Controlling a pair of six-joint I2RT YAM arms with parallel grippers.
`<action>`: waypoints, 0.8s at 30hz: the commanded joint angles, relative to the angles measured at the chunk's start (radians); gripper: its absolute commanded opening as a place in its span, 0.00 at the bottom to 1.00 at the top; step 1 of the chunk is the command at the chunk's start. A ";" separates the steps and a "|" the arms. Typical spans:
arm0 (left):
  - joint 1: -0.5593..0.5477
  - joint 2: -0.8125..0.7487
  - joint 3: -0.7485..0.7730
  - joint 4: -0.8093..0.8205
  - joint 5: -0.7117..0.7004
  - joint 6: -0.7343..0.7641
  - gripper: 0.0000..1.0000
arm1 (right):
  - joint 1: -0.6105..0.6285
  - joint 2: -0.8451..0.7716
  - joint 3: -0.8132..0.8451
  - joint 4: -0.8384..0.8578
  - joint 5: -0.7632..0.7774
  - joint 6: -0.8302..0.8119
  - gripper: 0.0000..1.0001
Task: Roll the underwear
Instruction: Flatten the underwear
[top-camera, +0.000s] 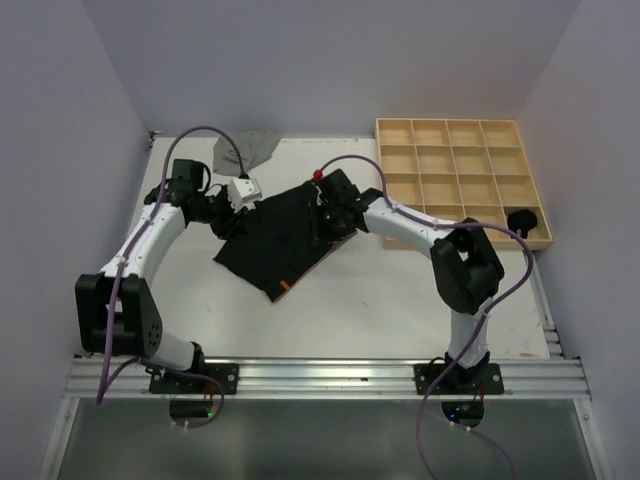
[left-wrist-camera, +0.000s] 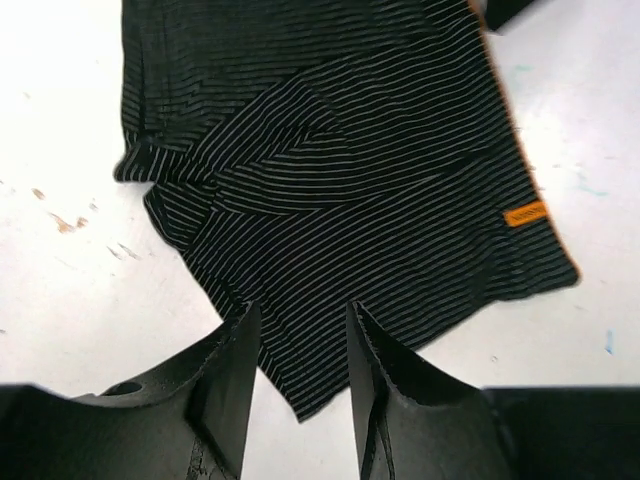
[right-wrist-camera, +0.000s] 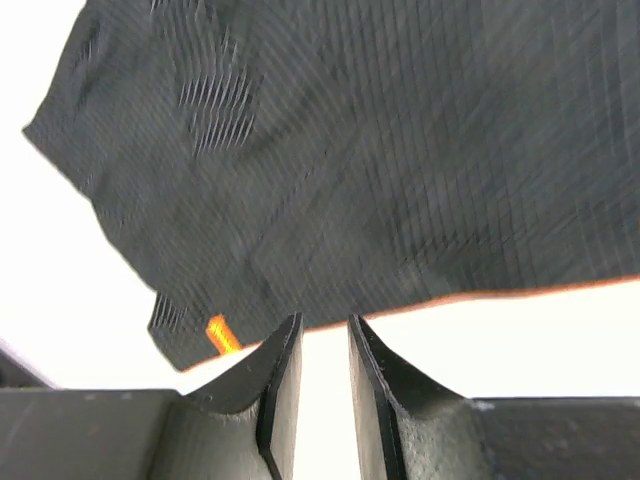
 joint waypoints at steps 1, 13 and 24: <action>0.008 0.150 0.009 0.135 -0.107 -0.068 0.42 | 0.031 -0.055 -0.112 0.099 0.003 0.093 0.29; 0.007 0.261 -0.157 0.088 -0.235 0.191 0.33 | 0.036 0.108 -0.030 0.012 0.139 0.012 0.33; -0.101 0.013 -0.358 -0.174 -0.100 0.332 0.36 | 0.011 0.337 0.415 -0.208 0.135 -0.260 0.33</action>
